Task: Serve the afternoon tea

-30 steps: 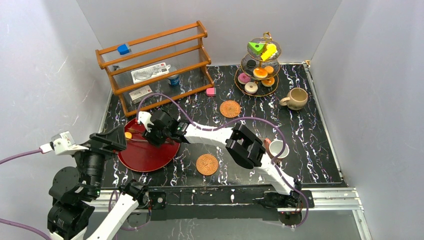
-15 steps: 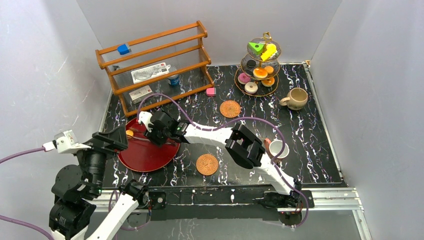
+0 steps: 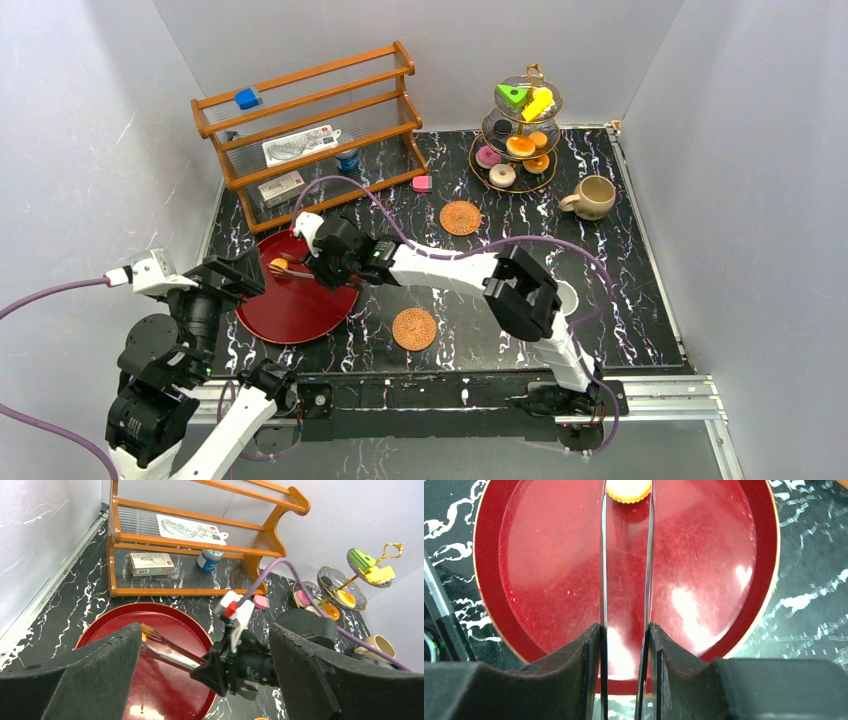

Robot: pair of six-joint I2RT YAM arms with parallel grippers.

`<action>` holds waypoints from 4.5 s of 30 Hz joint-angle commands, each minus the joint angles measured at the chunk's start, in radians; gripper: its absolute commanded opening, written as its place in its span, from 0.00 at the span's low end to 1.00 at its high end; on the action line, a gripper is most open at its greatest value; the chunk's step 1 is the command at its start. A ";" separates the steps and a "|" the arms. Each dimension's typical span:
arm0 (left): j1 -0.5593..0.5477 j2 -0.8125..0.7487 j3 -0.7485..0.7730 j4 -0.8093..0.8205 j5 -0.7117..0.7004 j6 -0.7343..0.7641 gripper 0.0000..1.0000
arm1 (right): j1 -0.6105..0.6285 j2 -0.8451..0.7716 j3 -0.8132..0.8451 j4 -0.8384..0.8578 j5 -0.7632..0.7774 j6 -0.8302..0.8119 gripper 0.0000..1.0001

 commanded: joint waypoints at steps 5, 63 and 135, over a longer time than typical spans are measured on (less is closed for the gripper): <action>-0.003 0.006 -0.058 0.029 0.013 0.002 0.95 | -0.051 -0.251 -0.185 0.044 0.054 0.111 0.44; -0.003 0.214 -0.384 0.298 0.120 0.191 0.96 | -0.827 -0.766 -0.631 -0.180 0.378 0.212 0.46; -0.003 0.207 -0.363 0.269 0.079 0.186 0.95 | -0.604 -0.905 -0.646 -0.219 0.007 0.351 0.45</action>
